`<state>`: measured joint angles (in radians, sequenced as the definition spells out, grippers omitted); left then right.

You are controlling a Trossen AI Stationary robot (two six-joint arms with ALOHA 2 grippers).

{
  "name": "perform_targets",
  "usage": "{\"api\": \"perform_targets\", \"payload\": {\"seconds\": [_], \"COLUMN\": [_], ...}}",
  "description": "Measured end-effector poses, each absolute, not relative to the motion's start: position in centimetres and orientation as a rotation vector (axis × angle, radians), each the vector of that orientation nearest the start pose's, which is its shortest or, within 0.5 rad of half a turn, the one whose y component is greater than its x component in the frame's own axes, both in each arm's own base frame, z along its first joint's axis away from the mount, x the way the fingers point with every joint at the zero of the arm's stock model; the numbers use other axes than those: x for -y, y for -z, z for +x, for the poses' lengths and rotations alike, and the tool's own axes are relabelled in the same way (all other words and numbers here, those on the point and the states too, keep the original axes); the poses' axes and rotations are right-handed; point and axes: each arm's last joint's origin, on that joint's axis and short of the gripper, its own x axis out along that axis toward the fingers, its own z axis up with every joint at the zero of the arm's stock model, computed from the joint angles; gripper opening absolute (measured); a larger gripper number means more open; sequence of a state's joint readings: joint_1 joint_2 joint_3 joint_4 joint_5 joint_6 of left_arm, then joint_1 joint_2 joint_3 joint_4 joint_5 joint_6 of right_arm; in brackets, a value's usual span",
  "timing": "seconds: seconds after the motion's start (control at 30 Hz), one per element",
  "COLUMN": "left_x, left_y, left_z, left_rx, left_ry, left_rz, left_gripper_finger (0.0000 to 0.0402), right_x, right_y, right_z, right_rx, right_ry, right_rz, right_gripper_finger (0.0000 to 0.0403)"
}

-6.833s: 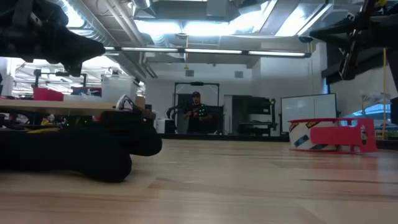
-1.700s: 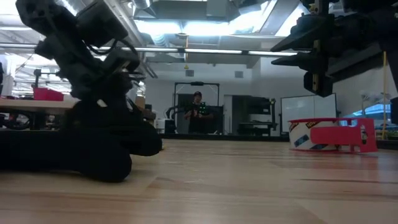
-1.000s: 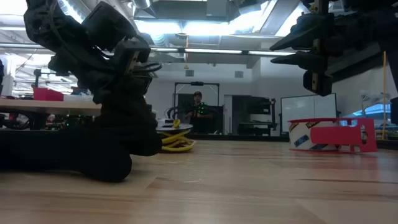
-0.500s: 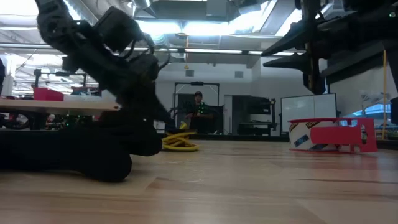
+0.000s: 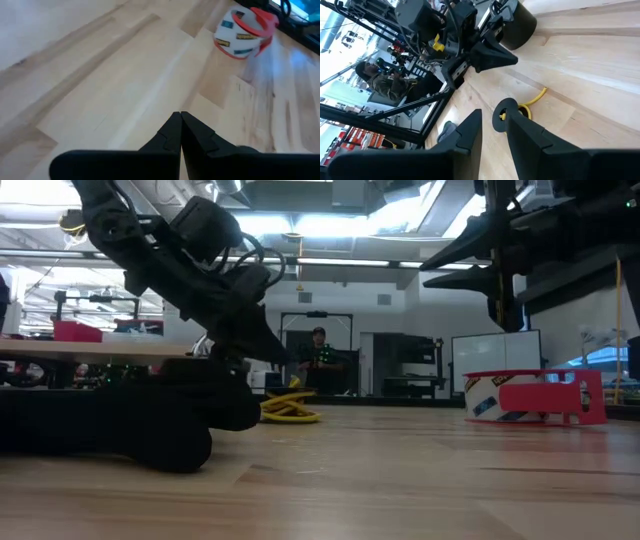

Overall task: Coil cords
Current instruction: Uncoil the yellow wire from the spool

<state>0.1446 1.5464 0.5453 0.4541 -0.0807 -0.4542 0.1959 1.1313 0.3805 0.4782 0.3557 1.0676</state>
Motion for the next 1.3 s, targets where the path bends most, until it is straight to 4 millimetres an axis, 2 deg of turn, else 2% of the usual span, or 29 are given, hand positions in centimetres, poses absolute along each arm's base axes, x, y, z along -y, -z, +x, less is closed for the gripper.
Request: {"api": "perform_targets", "payload": {"seconds": [0.13, 0.3, 0.4, 0.5, 0.63, 0.73, 0.8, 0.9, 1.0, 1.1, 1.2, 1.3], "left_x": [-4.3, -4.6, -5.0, -5.8, -6.4, -6.2, -5.7, -4.6, -3.5, -2.5, -1.9, -1.7], "left_y": [-14.4, -15.3, -16.9, -19.9, -25.6, -29.5, -31.3, -32.9, -32.9, -31.3, -28.6, -25.3], "left_z": [27.6, 28.3, 28.7, 28.3, 25.8, 22.4, 19.8, 15.7, 12.0, 9.8, 8.8, 9.4], "left_rx": [-0.5, -0.56, -0.619, -0.694, -0.8, -0.844, -0.821, -0.756, -0.704, -0.658, -0.64, -0.595], "left_ry": [-0.314, -0.318, -0.312, -0.306, -0.319, -0.331, -0.344, -0.381, -0.433, -0.474, -0.51, -0.524], "left_rz": [-0.458, -0.45, -0.374, -0.272, -0.211, -0.199, -0.203, -0.281, -0.439, -0.629, -0.803, -0.949], "left_gripper_finger": [0.0019, 0.0079, 0.011, 0.0123, 0.0125, 0.0125, 0.0125, 0.0125, 0.0125, 0.0125, 0.0125, 0.0125], "right_x": [-3.3, -3.3, -3.4, -3.5, -3.5, -3.6, -3.5, -3.5, -3.4, -3.4, -3.4, -3.4], "right_y": [-19.4, -19.3, -19.3, -19.3, -19.5, -19.9, -20.3, -20.7, -21.0, -21.0, -21.0, -21.0], "right_z": [21.7, 21.7, 21.7, 21.7, 21.7, 21.6, 21.4, 21.2, 21.0, 21.0, 21.0, 21.0], "right_rx": [-0.152, -0.158, -0.178, -0.189, -0.196, -0.176, -0.156, -0.142, -0.125, -0.127, -0.134, -0.132], "right_ry": [0.282, 0.272, 0.244, 0.221, 0.191, 0.168, 0.156, 0.147, 0.138, 0.139, 0.143, 0.142], "right_rz": [0.984, 0.987, 0.991, 0.996, 1.003, 1.012, 1.018, 1.022, 1.026, 1.026, 1.024, 1.024], "right_gripper_finger": [0.009, 0.009, 0.009, 0.009, 0.009, 0.009, 0.009, 0.009, 0.009, 0.009, 0.009, 0.009]}}
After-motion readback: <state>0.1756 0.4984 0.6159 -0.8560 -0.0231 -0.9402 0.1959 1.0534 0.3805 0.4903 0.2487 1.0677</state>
